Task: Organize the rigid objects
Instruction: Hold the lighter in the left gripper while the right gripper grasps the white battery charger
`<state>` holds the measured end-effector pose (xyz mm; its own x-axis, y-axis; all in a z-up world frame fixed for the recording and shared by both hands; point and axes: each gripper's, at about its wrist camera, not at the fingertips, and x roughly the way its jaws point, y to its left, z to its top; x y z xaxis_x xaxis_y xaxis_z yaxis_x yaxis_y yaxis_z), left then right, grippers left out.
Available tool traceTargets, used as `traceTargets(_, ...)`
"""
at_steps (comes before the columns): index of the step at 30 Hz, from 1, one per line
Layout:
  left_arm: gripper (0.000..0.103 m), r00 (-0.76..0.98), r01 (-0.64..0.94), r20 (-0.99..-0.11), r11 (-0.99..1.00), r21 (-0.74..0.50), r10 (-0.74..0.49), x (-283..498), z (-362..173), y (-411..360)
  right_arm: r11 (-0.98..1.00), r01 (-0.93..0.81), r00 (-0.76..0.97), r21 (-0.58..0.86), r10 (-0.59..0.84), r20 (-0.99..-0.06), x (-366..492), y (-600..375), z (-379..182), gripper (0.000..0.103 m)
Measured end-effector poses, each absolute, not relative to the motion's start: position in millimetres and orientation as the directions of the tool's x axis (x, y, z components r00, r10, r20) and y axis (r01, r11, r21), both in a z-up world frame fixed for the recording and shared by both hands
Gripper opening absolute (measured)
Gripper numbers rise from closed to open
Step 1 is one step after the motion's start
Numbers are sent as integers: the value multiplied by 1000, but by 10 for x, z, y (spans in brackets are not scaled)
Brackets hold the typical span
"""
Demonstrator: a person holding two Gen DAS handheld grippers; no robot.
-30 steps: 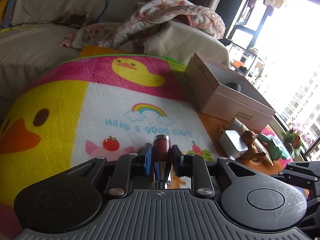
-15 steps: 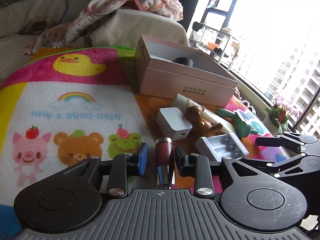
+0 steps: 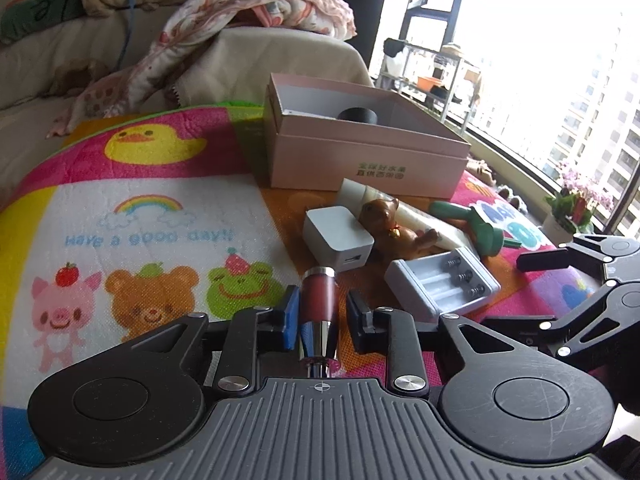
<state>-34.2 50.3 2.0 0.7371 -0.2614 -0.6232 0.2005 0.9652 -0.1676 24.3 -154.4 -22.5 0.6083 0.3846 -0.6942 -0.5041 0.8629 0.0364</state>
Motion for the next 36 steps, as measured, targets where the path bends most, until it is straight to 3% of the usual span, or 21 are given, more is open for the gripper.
traceTargets(6,24,727,214,-607,946,-244,-321,-450,-11,601,871,-489,624,40,381,-682,175,-1547,-219,102)
traceTargets(10,24,730,208,-598,941,-266,-330,-455,-24,625,883,-468,650,35,371,-663,92,-1504,-200,88)
traceTargets(12,24,733,207,-595,942,-266,-329,-465,-25,618,884,-465,653,41,374,-659,57,-1457,-193,85)
traceTargets(17,24,739,198,-586,939,-281,-331,-476,-37,634,886,-460,647,49,373,-664,37,-1260,-190,88)
traceTargets(25,25,744,160,-554,904,-396,-374,-473,-82,787,905,-417,644,82,358,-676,129,-1091,-195,100)
traceTargets(36,25,744,160,-559,910,-383,-366,-475,-74,761,939,-338,673,58,285,-683,266,-940,-211,100)
